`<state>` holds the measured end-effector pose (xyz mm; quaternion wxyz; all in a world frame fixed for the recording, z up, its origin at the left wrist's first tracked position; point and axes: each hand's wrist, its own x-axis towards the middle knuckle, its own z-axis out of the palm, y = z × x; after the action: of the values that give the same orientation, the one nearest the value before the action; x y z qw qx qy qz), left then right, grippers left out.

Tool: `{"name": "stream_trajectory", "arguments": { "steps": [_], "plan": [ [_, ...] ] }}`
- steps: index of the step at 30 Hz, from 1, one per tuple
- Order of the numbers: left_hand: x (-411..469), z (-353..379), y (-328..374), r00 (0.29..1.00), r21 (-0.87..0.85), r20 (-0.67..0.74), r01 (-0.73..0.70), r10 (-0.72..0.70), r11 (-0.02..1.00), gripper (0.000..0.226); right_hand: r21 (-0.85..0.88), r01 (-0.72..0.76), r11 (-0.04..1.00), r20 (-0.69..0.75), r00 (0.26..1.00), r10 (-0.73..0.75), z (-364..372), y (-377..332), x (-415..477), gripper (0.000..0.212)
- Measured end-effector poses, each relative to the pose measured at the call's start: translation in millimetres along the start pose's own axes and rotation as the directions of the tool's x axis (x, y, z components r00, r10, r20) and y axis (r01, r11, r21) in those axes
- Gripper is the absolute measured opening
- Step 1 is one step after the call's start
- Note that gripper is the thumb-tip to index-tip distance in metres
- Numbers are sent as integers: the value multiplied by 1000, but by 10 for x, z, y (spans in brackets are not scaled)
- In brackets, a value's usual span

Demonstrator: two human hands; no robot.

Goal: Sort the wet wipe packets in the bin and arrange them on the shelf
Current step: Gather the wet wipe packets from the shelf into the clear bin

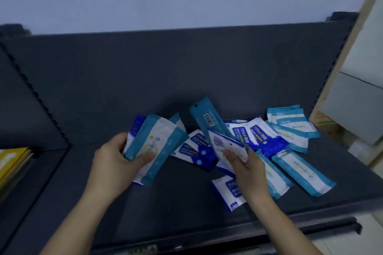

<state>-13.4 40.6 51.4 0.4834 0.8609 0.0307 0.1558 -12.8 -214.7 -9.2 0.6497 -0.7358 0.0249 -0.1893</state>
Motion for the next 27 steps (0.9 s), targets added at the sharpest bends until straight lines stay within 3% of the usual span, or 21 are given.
{"name": "stream_trajectory", "arguments": {
  "steps": [9, 16, 20, 27],
  "plan": [
    [-468, -1024, -670, 976, 1, -203, 87, -85, 996, 29, 70, 17, 997, 252, 967, -34, 972, -147, -459, 13],
    [-1212, -2188, -1106, 927, -20, -348, 144, -141, 989, 29, 112, 11, 994, 414, 909, -57, 1976, -521, -1171, 23],
    [-1700, -2948, -1420, 884, 1, -432, 199, -180, 980, 32, 106, 12, 994, 537, 841, -67, 2543, -738, -1769, 24],
    [-2679, -4060, -1992, 743, 32, -607, 377, -281, 926, 40, 128, -63, 990, 728, 684, -51, 3480, -1073, -2865, 20]
  ]
}}
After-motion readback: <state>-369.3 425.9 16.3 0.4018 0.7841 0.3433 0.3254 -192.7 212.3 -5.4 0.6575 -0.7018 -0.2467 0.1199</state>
